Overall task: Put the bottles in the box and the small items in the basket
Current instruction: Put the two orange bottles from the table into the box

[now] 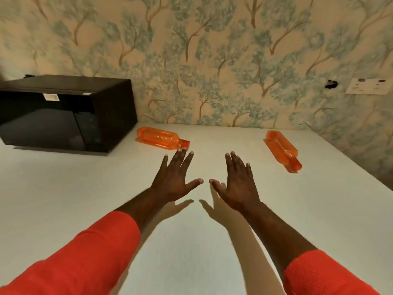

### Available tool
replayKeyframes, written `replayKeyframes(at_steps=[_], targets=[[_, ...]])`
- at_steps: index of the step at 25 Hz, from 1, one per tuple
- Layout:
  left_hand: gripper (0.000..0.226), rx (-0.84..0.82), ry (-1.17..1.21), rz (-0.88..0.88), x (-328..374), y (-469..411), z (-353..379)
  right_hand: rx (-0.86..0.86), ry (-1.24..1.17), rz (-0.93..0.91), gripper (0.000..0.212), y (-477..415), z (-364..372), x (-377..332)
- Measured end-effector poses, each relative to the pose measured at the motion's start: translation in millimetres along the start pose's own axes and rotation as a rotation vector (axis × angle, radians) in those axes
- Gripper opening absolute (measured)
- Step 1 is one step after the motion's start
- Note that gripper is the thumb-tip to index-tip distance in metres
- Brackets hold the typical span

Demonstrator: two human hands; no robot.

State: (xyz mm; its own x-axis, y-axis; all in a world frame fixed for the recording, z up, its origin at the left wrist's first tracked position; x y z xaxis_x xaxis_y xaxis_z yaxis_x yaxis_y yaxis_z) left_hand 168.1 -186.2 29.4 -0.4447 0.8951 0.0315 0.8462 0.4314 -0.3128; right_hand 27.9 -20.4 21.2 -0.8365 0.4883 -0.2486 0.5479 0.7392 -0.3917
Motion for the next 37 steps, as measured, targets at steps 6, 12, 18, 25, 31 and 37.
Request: replayKeyframes(at_steps=[6, 12, 18, 25, 31, 37], targets=[[0.097, -0.066, 0.039, -0.168, -93, -83, 55, -0.1, -0.062, -0.076, 0.096, -112, 87, -4], [0.09, -0.043, 0.01, -0.182, -179, -161, 96, -0.097, -0.134, -0.087, 0.09, -208, 158, -23], [0.087, 0.006, 0.065, -0.135, -200, -188, 124, -0.003, -0.216, -0.055, 0.078, -253, 194, -49], [0.085, 0.037, 0.227, -0.224, -193, -187, 121, 0.075, -0.285, 0.055, 0.024, -245, 187, -56], [0.112, 0.128, 0.913, -0.802, -161, -185, 102, 0.169, -0.437, 0.083, 0.045, -198, 143, -39], [0.082, 0.066, 1.59, -1.127, -85, -195, 108, 0.197, -0.556, 0.237, 0.031, -153, 104, 17]])
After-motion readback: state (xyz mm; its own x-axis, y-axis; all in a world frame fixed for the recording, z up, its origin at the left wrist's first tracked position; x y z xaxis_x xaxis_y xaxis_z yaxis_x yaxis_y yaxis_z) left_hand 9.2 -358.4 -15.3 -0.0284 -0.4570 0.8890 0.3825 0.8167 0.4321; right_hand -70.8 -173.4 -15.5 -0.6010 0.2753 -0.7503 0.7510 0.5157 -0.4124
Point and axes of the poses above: each hand's wrist, its own y-axis away from the middle knuckle, its own z-axis out of the palm, x = y × z, the point moved 5 cm from there along -y, towards the middle knuckle, and after that the axes turned 2 degrees about -y, right-handed, at the moved point
